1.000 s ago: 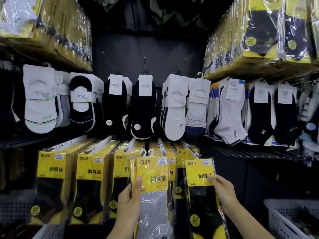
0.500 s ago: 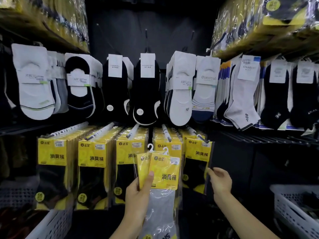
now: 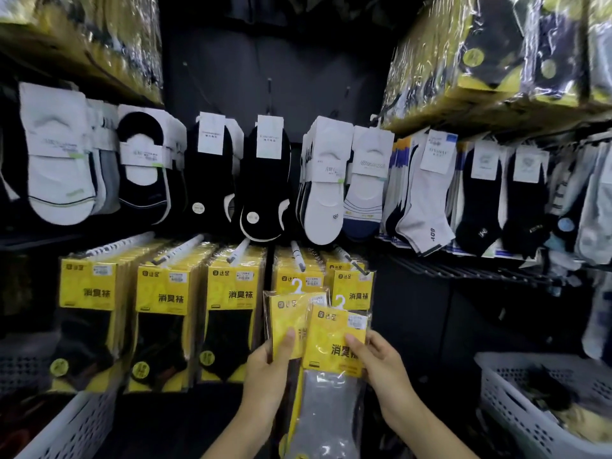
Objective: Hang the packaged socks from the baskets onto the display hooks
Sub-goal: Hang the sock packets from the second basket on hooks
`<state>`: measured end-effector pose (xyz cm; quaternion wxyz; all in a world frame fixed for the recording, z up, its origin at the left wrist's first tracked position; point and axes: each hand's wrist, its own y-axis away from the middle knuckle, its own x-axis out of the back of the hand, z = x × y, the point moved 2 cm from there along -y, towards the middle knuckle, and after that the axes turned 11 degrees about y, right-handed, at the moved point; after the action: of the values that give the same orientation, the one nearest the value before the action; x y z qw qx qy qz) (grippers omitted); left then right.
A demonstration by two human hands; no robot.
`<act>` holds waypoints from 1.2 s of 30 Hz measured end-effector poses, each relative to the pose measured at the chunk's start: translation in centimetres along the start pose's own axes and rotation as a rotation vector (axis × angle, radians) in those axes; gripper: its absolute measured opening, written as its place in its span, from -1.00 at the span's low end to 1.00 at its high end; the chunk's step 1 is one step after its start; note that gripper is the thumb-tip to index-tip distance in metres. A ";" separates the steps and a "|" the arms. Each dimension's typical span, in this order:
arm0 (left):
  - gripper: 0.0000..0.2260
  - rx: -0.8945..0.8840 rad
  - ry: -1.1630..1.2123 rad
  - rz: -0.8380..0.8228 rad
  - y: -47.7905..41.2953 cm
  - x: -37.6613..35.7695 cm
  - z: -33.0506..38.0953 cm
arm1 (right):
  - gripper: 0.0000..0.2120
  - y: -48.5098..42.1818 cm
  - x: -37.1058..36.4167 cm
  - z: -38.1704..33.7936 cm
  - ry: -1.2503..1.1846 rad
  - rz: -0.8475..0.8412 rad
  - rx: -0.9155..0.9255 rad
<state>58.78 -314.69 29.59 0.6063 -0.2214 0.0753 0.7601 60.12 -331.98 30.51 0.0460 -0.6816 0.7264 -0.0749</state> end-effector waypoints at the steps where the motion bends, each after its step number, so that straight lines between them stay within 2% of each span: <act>1: -0.76 -0.010 -0.026 0.008 -0.1 0.2 0.3 | -0.82 0.0 0.6 -0.1 0.005 0.020 -0.003; 5: -0.84 -0.050 -0.109 0.012 -0.2 0.9 1.6 | -0.89 -0.9 3.4 -0.2 0.056 0.165 0.011; 11: -0.85 -0.138 -0.165 -0.039 -0.9 1.4 3.0 | -0.93 -3.8 6.5 -1.7 0.081 0.330 0.052; 15: -0.81 -0.147 -0.153 -0.066 -1.3 1.1 3.1 | -0.90 -6.1 6.5 -3.1 0.110 0.334 0.055; 22: -0.81 -0.147 -0.168 -0.125 -2.3 0.4 1.9 | -0.89 -9.1 5.2 -2.7 0.221 0.201 0.106; 27: -0.88 -0.123 -0.167 -0.117 -3.5 0.2 0.7 | -0.88 -11.6 4.4 -1.3 0.200 0.257 0.071; 30: -0.89 -0.120 -0.185 -0.125 -4.2 -0.1 0.0 | -0.96 -13.2 4.1 0.0 0.274 0.306 0.040; 33: -0.83 -0.114 -0.205 -0.119 -4.9 -0.3 -0.9 | -0.73 -14.5 4.2 1.6 0.425 0.405 0.001; 36: -0.81 -0.083 -0.218 -0.112 -5.3 -0.3 -1.8 | -0.65 -14.6 4.4 2.5 0.478 0.526 -0.081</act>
<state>64.35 -314.33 28.92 0.6426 -0.1662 -0.0353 0.7471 74.63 -337.39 30.69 -0.1347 -0.4358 0.8696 -0.1888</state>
